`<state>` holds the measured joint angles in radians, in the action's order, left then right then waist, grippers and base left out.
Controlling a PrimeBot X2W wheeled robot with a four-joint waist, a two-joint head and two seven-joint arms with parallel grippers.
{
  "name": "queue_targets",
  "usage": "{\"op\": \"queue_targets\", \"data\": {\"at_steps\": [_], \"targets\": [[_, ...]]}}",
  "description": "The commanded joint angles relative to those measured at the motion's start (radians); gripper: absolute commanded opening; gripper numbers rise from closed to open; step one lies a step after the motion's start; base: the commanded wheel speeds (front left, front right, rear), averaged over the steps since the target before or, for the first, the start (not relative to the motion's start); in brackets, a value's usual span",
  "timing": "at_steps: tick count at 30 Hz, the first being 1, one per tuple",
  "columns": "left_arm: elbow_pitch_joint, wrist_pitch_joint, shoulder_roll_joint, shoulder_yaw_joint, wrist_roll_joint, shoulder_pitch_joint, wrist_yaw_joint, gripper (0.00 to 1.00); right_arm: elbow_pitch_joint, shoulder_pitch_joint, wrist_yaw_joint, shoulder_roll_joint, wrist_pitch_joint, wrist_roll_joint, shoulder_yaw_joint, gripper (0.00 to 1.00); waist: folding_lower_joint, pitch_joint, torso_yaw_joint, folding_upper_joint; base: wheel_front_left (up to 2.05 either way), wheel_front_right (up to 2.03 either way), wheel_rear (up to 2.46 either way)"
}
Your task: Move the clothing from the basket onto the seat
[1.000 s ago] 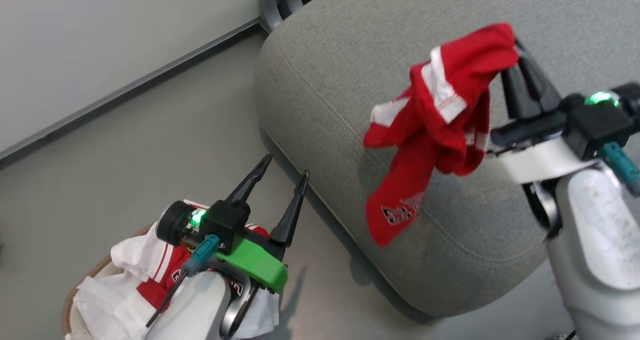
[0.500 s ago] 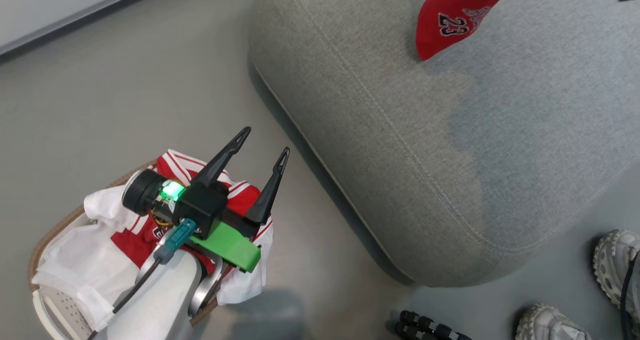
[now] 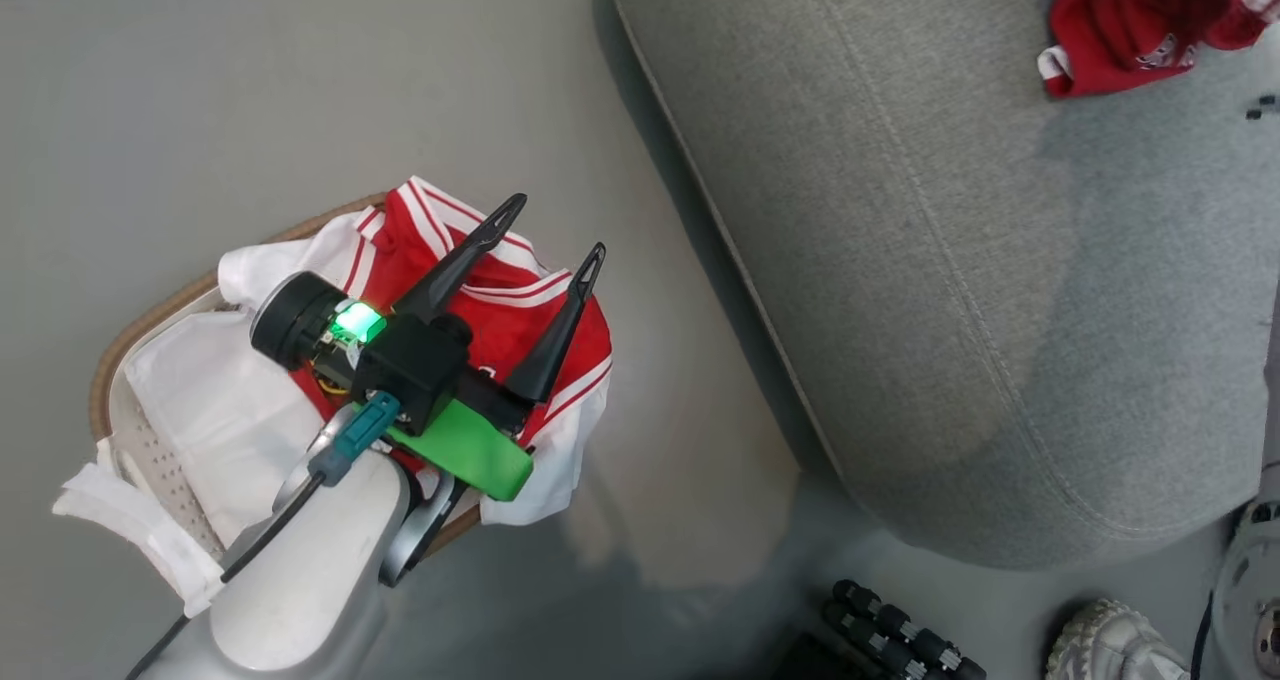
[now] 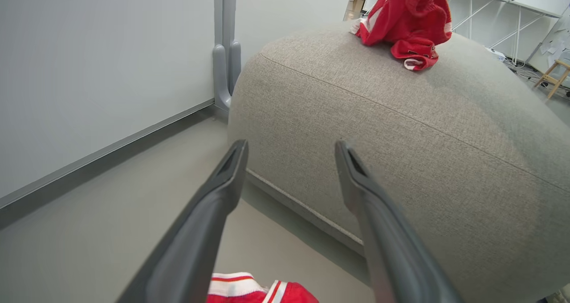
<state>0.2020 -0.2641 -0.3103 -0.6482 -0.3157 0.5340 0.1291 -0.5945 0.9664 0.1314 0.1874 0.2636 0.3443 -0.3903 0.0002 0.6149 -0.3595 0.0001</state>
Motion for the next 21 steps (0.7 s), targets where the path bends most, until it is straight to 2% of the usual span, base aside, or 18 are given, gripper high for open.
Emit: {"op": "queue_targets", "data": {"at_steps": [1, 2, 3, 4, 7, 11, 16, 21], "targets": [[0.003, -0.001, -0.002, 0.004, -0.010, 0.020, 0.002, 1.00, -0.010, -0.025, -0.001, -0.011, 0.002, 0.011, -0.034, 0.00, -0.0002, 0.035, 0.048, -0.0001, 0.00, 0.00, 0.00], [0.005, -0.001, 0.002, 0.009, -0.013, 0.018, 0.002, 1.00, -0.018, -0.049, -0.001, -0.025, 0.002, 0.019, -0.056, 0.02, -0.0002, 0.029, 0.052, -0.0001, 0.00, 0.00, 0.00], [0.007, -0.001, 0.007, 0.013, -0.016, 0.014, 0.002, 1.00, -0.018, -0.068, -0.001, -0.034, 0.002, 0.023, -0.070, 0.34, -0.0002, 0.022, 0.055, -0.0001, 0.00, 0.00, 0.00], [0.010, -0.001, 0.011, 0.016, -0.019, 0.007, 0.002, 1.00, -0.013, -0.093, -0.001, -0.042, 0.002, 0.025, -0.086, 1.00, -0.0002, 0.011, 0.058, -0.0001, 0.00, 0.00, 0.00], [0.018, -0.001, 0.032, 0.030, -0.021, -0.017, 0.002, 1.00, 0.011, -0.162, -0.002, -0.053, 0.002, 0.015, -0.117, 1.00, -0.0002, -0.024, 0.070, -0.0001, 0.00, 0.00, 0.00], [0.039, -0.001, 0.053, 0.066, -0.022, -0.058, 0.002, 1.00, 0.049, -0.277, -0.002, -0.056, 0.002, -0.014, -0.108, 1.00, -0.0002, -0.087, 0.088, -0.0001, 0.00, 0.00, 0.00], [0.064, -0.001, 0.087, 0.128, -0.019, -0.135, 0.002, 1.00, 0.119, -0.410, -0.001, -0.052, 0.002, -0.073, -0.057, 1.00, -0.0002, -0.177, 0.119, -0.0001, 0.00, 0.00, 0.00], [0.085, -0.001, 0.121, 0.198, -0.005, -0.202, 0.002, 1.00, 0.192, -0.478, -0.001, -0.064, 0.002, -0.150, 0.021, 1.00, -0.0002, -0.253, 0.160, -0.0001, 0.00, 0.00, 0.00]]}}
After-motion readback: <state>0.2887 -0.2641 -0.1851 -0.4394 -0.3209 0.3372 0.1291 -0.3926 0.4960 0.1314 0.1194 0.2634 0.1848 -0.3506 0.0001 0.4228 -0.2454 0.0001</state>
